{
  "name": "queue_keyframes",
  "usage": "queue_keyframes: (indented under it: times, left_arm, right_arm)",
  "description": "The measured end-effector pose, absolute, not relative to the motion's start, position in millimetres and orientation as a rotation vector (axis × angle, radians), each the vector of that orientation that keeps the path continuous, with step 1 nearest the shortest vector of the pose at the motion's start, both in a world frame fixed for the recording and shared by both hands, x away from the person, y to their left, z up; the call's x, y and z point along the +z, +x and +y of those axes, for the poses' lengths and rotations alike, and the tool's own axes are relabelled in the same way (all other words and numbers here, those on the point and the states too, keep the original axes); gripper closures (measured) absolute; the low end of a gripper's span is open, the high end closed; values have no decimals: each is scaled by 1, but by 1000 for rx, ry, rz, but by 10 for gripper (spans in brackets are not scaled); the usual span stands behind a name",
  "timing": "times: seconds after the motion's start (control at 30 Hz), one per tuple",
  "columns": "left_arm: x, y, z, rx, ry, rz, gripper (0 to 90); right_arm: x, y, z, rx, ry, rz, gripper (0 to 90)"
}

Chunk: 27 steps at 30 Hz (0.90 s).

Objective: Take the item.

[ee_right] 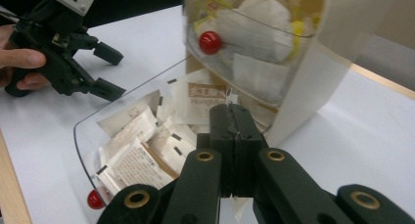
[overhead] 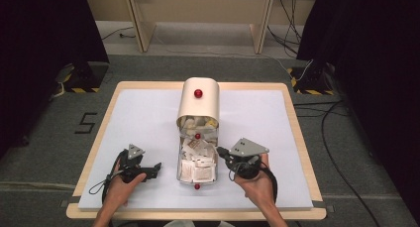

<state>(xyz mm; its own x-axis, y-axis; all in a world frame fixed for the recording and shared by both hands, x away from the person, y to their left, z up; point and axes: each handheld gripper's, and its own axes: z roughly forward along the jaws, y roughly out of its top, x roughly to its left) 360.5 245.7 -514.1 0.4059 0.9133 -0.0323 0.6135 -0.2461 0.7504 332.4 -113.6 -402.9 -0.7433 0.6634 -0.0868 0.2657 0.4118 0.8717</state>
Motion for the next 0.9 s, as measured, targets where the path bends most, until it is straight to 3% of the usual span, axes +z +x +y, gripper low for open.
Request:
queue_keyframes:
  times: [0.9]
  left_arm:
    - [-514,360,246,549,1966,1298,56]
  right_arm:
    - [-398,354,-183,1274,995,2083,900]
